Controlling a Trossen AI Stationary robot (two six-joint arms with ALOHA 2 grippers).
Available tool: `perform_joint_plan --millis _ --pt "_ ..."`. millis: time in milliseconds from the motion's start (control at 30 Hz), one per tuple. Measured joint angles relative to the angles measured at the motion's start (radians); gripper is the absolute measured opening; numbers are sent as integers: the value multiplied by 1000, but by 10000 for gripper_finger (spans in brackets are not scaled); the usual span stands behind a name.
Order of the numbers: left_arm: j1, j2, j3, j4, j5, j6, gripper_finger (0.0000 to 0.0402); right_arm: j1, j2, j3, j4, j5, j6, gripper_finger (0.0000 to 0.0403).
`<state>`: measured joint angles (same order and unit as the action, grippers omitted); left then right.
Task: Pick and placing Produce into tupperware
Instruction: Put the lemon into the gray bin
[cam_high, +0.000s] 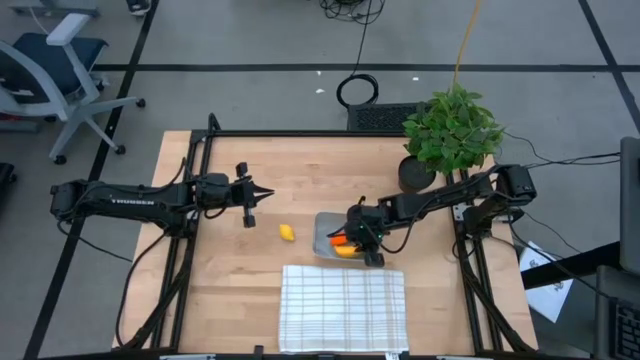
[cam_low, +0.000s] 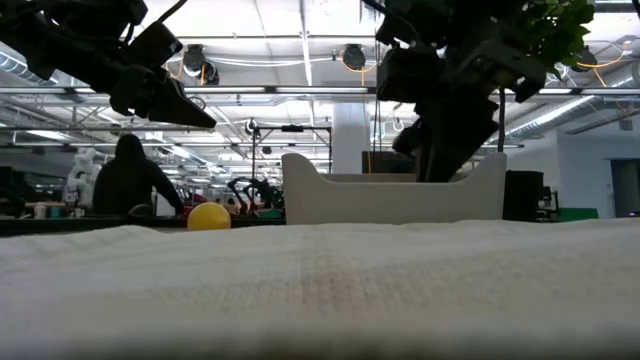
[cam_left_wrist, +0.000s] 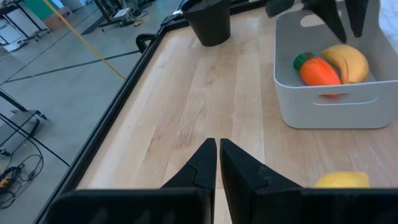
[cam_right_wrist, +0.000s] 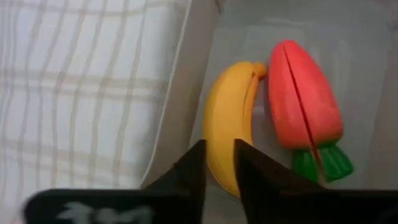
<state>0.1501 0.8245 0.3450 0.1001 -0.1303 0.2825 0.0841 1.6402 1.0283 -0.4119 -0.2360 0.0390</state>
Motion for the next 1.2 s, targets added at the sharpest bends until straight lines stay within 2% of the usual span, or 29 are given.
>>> perform_joint_plan --millis 67,133,800,1067,1200 --pt "0 0 0 0 0 0 26 0 0 16 -24 24 -27 22" --pt "0 0 0 0 0 1 26 0 0 28 -43 61 -54 7" --pt "0 0 0 0 -1 11 26 -32 -19 37 -20 81 -121 1" --pt "0 0 0 1 -1 22 26 -40 -174 37 3 137 -131 0" --pt "0 0 0 1 -8 23 26 -47 -247 37 6 202 -125 0"
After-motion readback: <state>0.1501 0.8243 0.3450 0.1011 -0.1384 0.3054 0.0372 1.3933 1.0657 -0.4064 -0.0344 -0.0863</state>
